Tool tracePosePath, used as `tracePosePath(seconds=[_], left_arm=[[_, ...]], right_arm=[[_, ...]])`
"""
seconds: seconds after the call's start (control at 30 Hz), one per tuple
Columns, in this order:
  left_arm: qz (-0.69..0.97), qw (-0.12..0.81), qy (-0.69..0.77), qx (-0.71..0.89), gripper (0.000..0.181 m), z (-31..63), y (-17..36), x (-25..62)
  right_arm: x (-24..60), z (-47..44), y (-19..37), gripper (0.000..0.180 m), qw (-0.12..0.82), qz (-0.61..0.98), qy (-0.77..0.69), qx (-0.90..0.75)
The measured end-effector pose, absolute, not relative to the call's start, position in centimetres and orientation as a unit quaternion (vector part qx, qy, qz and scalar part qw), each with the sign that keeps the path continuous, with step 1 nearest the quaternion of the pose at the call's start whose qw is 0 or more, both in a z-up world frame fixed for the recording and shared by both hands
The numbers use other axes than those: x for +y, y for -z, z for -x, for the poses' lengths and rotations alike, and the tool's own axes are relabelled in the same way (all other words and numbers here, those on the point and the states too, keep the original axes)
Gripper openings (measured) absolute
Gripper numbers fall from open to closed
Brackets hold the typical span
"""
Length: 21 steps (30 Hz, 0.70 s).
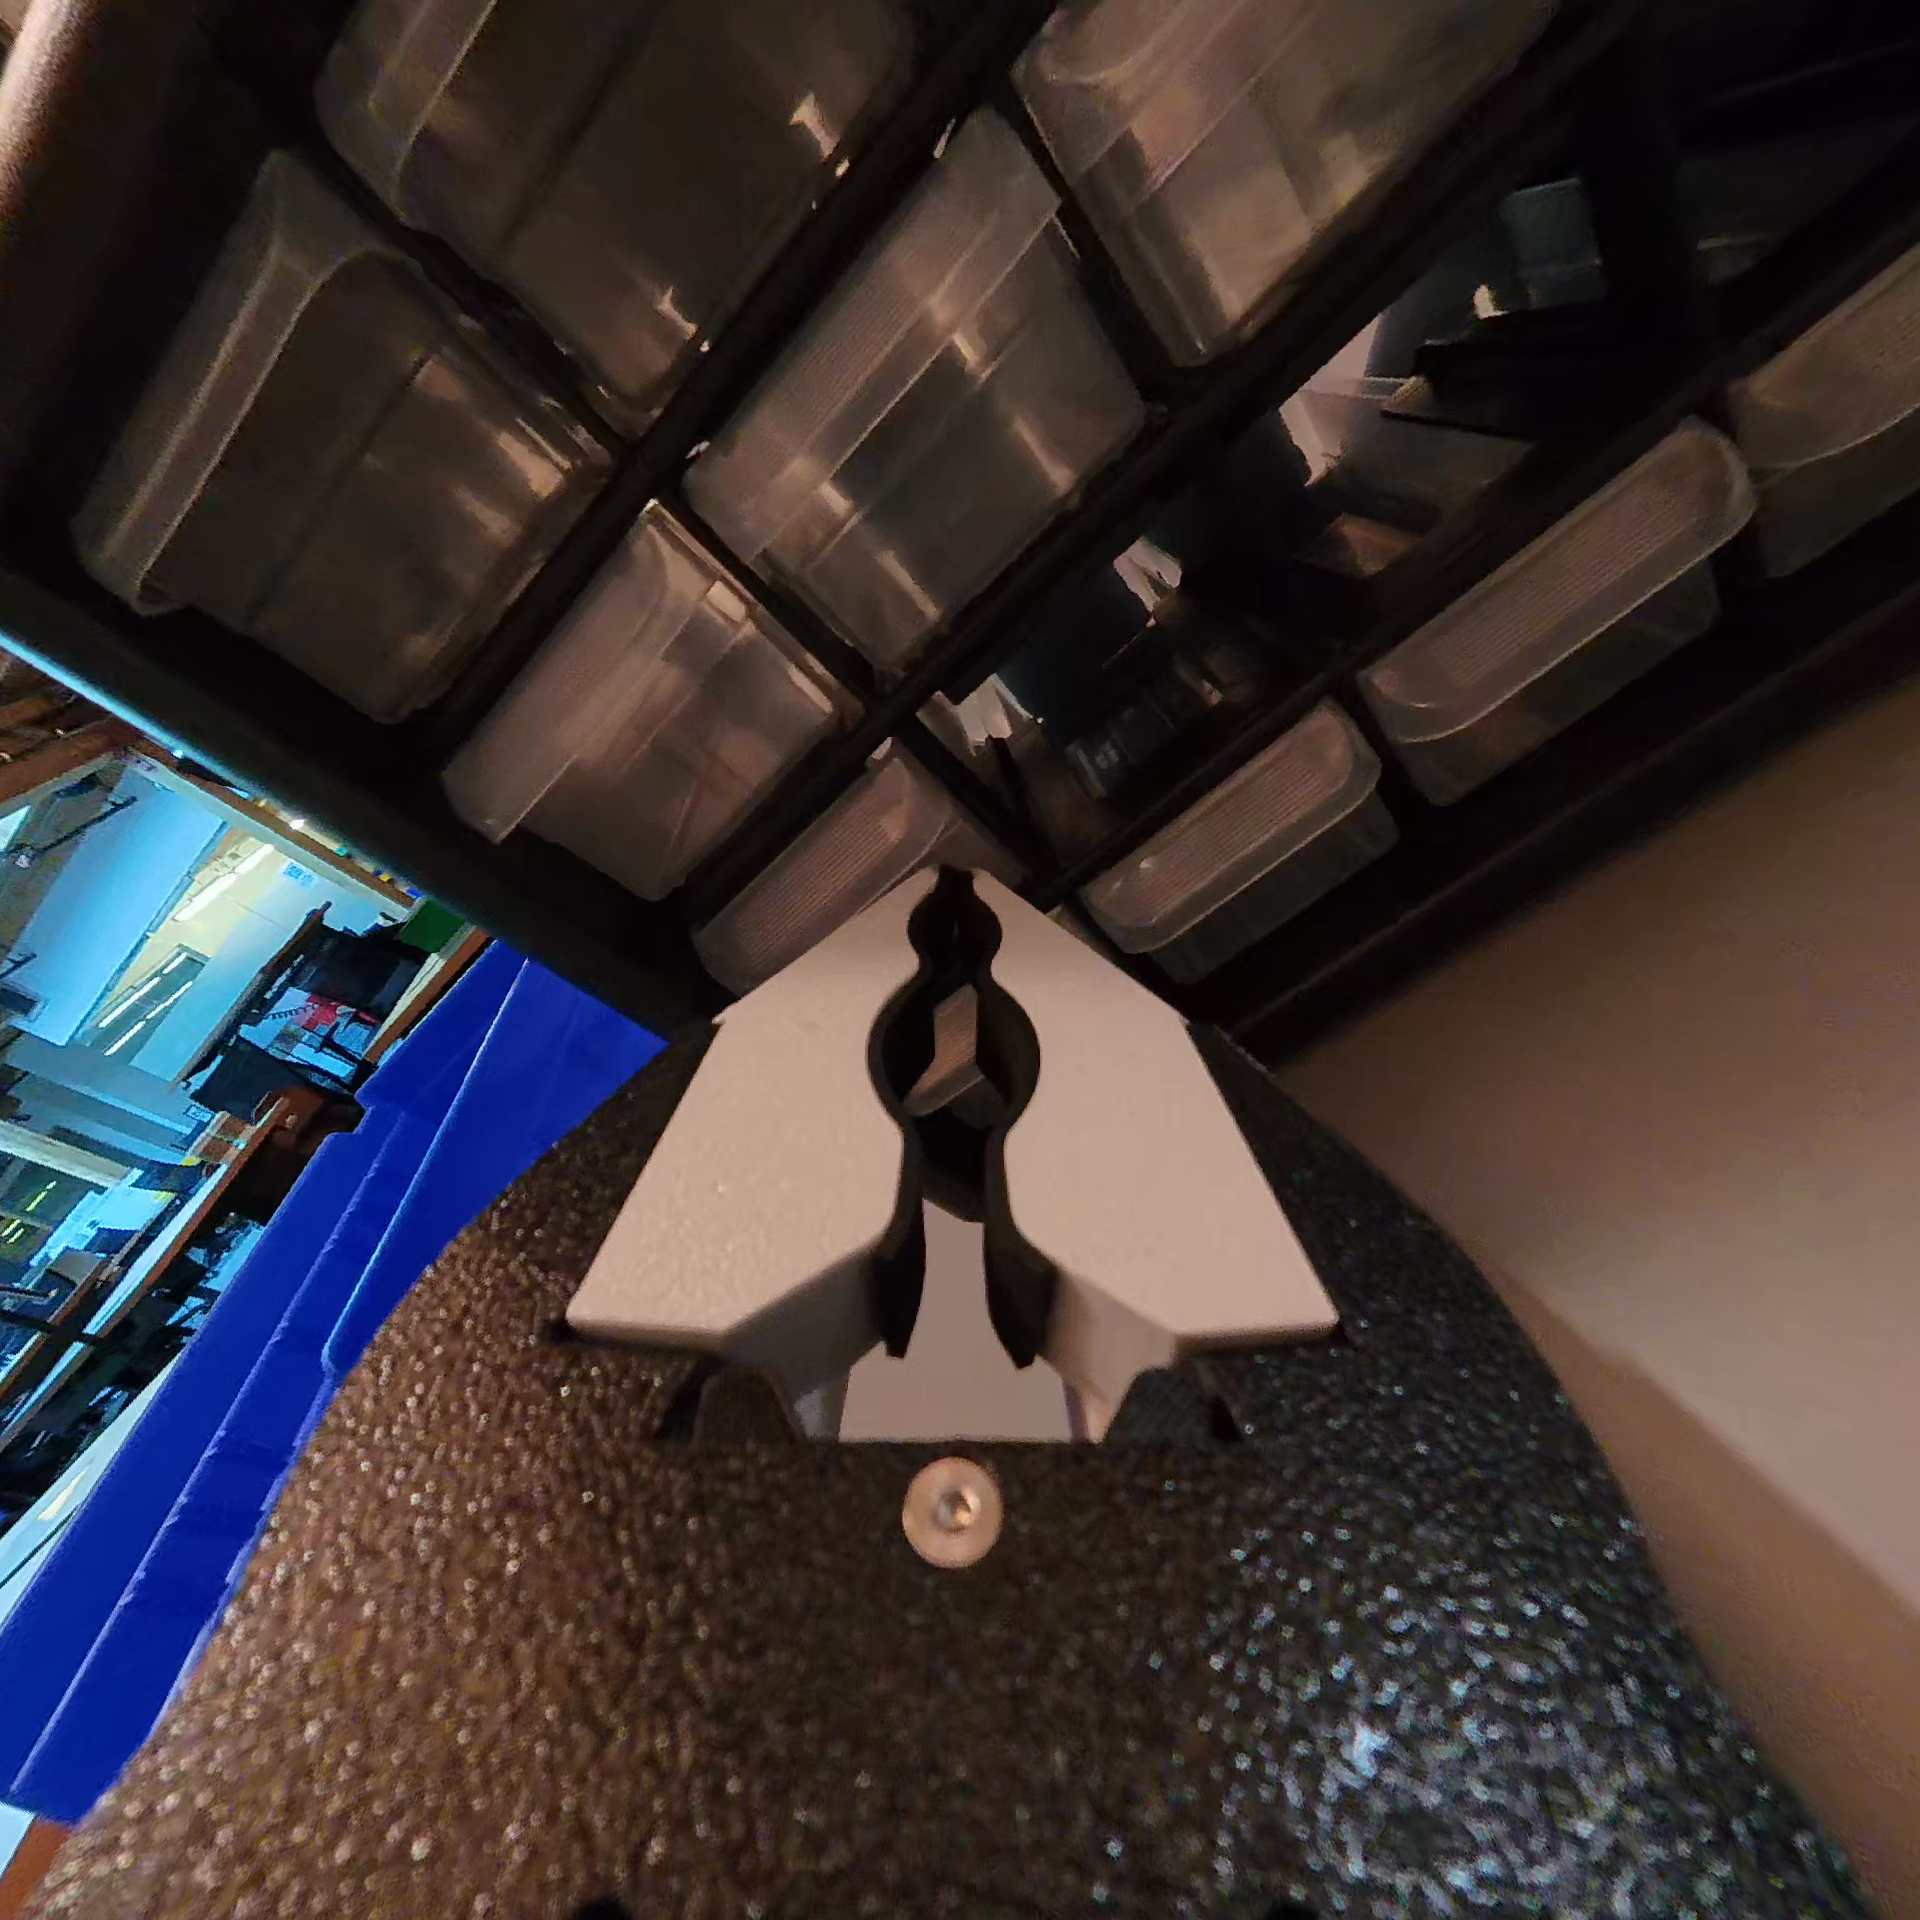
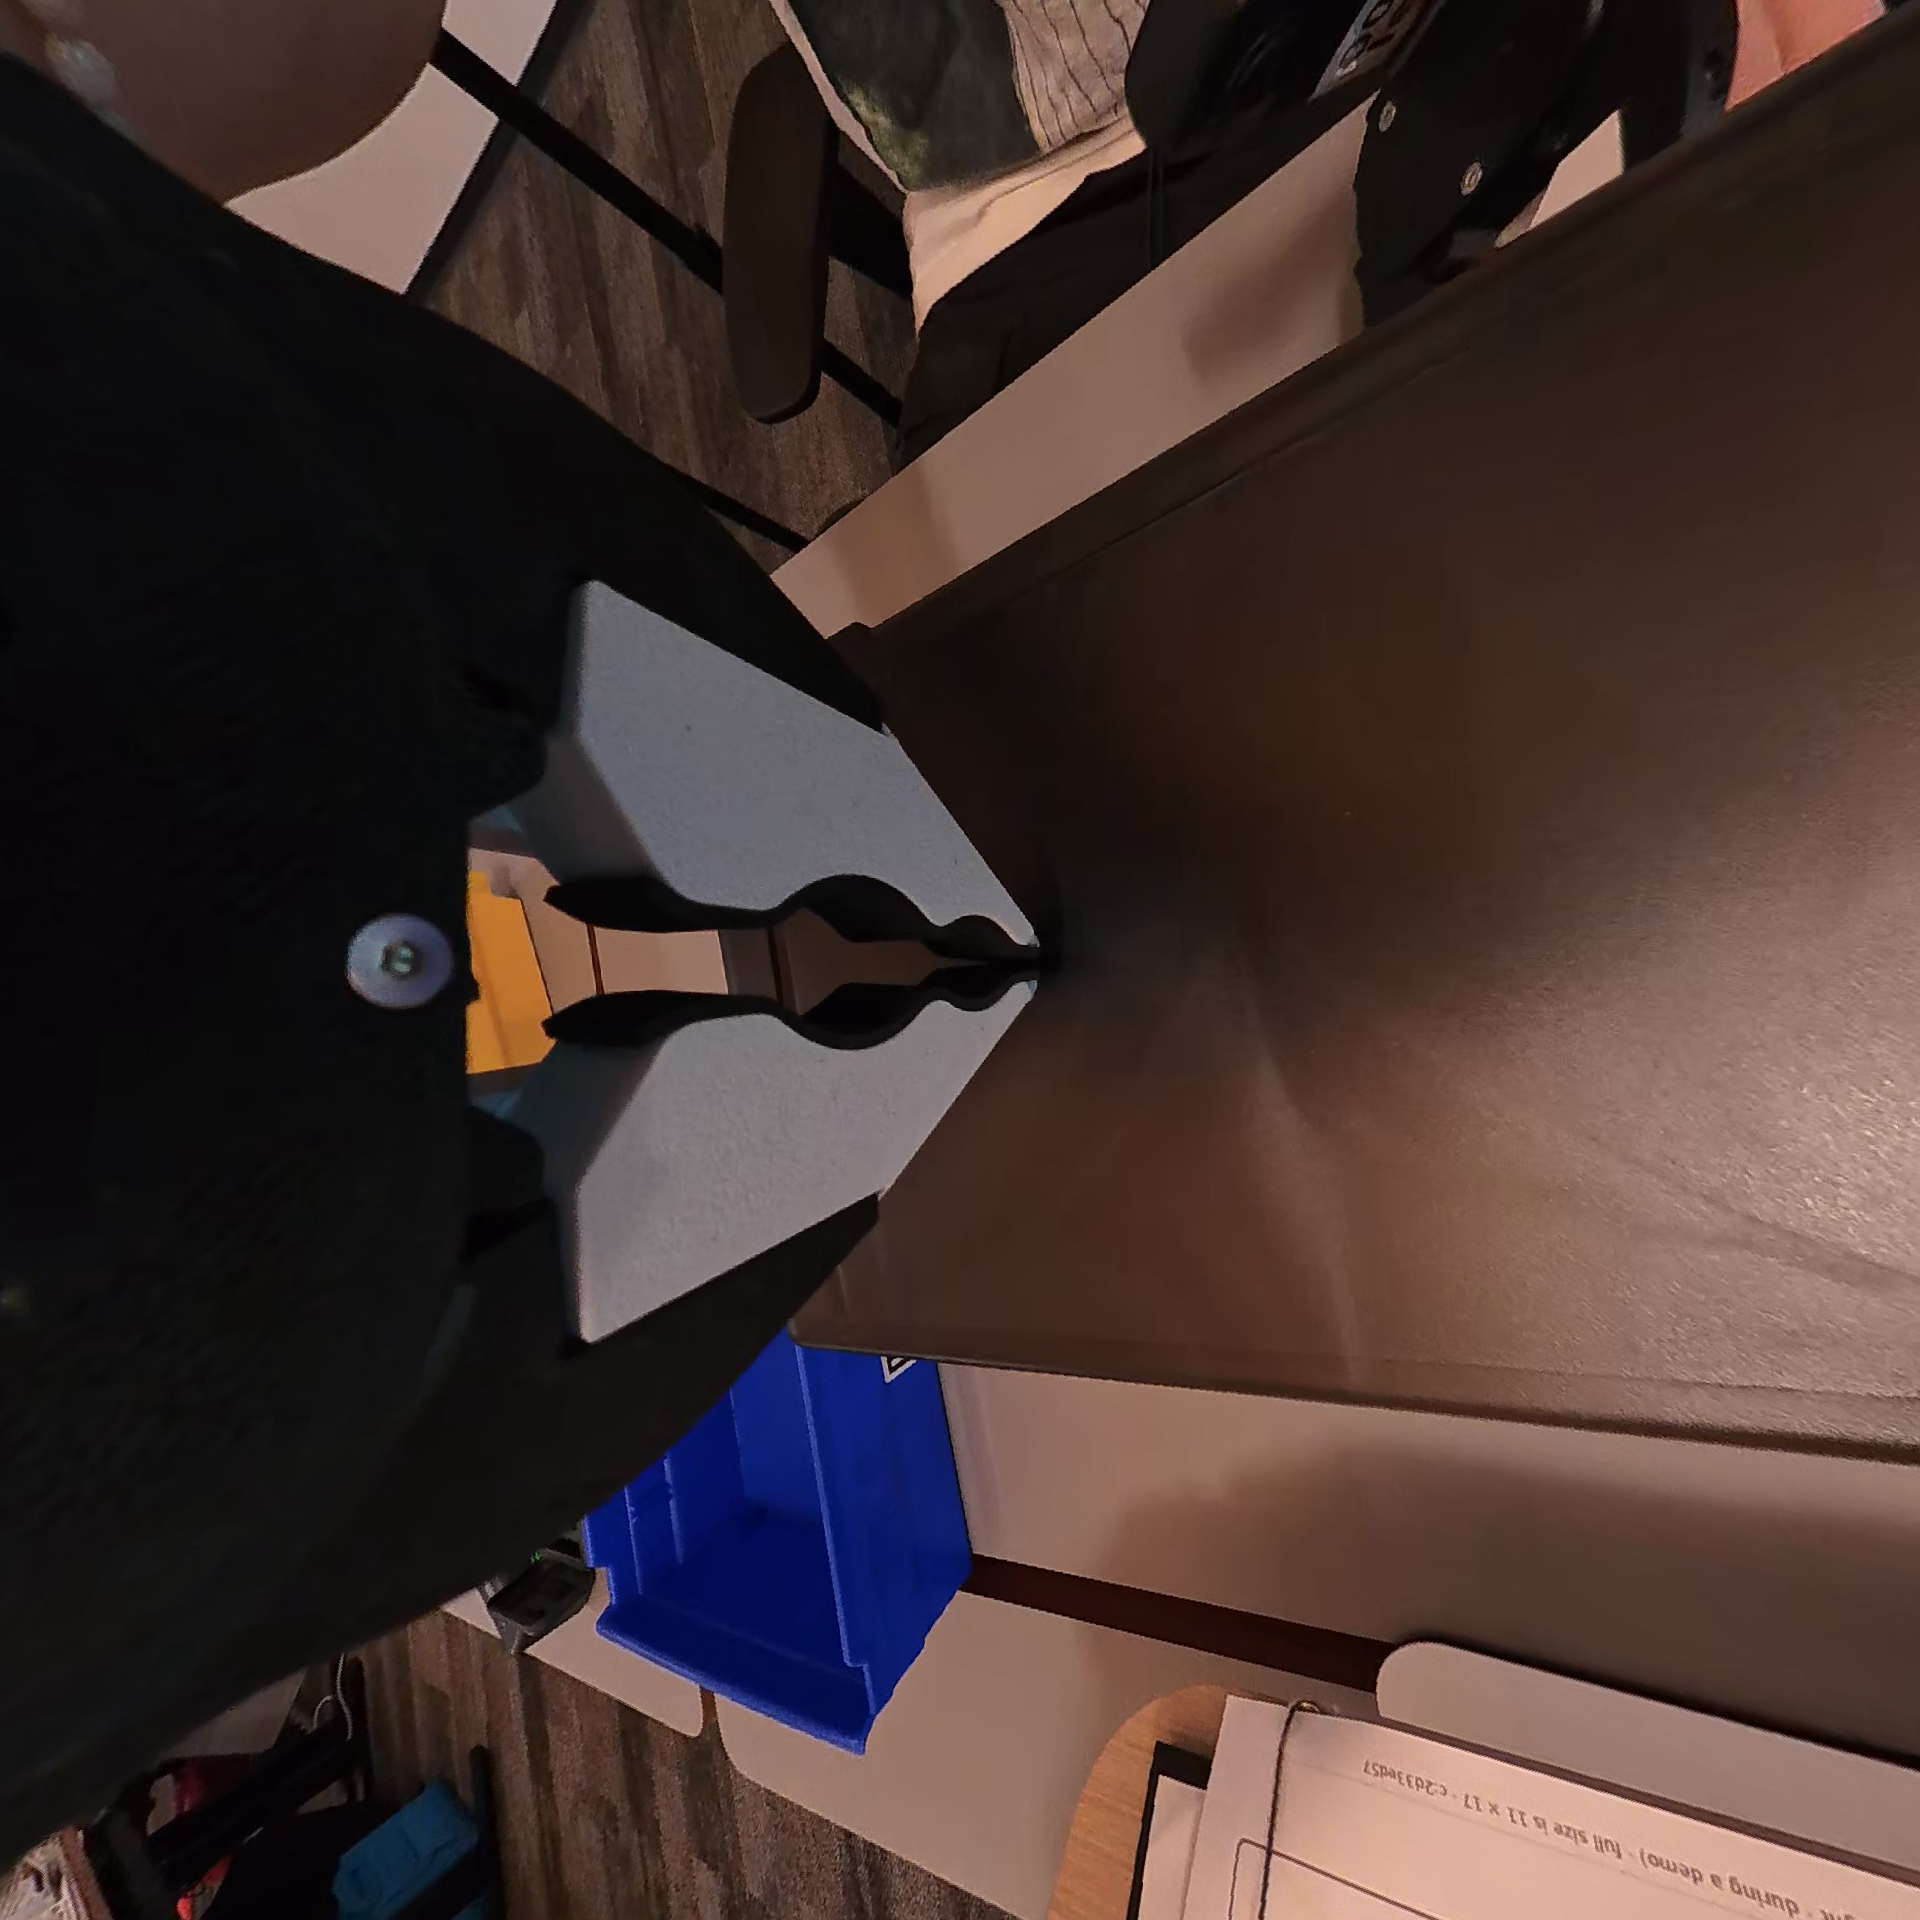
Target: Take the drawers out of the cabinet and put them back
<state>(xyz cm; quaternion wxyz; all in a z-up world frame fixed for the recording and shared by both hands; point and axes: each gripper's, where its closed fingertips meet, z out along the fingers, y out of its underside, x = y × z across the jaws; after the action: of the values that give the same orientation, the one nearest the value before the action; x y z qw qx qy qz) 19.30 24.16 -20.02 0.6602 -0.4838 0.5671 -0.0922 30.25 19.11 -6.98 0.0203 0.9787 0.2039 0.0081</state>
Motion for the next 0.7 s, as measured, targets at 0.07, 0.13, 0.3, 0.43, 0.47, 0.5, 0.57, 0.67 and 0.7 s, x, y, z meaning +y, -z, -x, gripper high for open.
tracePosePath(seconds=[0.07,0.13,0.3,0.43,0.47,0.5,0.57,0.67,0.7], left_arm=[[0.483,0.661,0.094,0.567,0.000,-19.2,20.0,24.1],[0.478,0.663,0.103,0.567,0.000,-19.0,19.7,23.7],[0.472,0.687,0.178,0.523,0.000,-14.7,15.0,22.5],[0.547,0.681,0.233,0.427,0.000,-8.9,8.4,29.6],[0.576,0.661,0.228,0.423,0.000,-8.0,7.9,32.2],[0.605,0.637,0.221,0.424,0.000,-7.4,7.8,34.8],[0.662,0.566,0.212,0.443,0.000,-7.3,8.9,39.2],[0.733,0.396,0.221,0.507,0.023,-8.9,13.1,42.1],[0.749,0.356,0.207,0.518,0.028,-9.3,14.3,43.1]], right_arm=[[19.1,-30.3,7.0,0.000,0.023,-0.978,-0.010,0.205],[19.1,-30.2,7.0,0.000,0.025,-0.978,-0.013,0.207],[19.1,-30.3,7.0,0.000,0.023,-0.978,-0.014,0.209],[19.1,-30.2,7.0,0.000,0.017,-0.978,-0.006,0.208],[19.1,-30.2,7.0,0.000,0.016,-0.978,-0.005,0.208],[19.1,-30.2,7.0,0.000,0.015,-0.978,-0.005,0.207],[19.1,-30.2,7.0,0.000,0.016,-0.978,-0.008,0.209],[19.1,-30.2,7.0,0.000,0.019,-0.977,-0.011,0.212],[19.1,-30.2,7.0,0.000,0.021,-0.977,-0.011,0.213]])
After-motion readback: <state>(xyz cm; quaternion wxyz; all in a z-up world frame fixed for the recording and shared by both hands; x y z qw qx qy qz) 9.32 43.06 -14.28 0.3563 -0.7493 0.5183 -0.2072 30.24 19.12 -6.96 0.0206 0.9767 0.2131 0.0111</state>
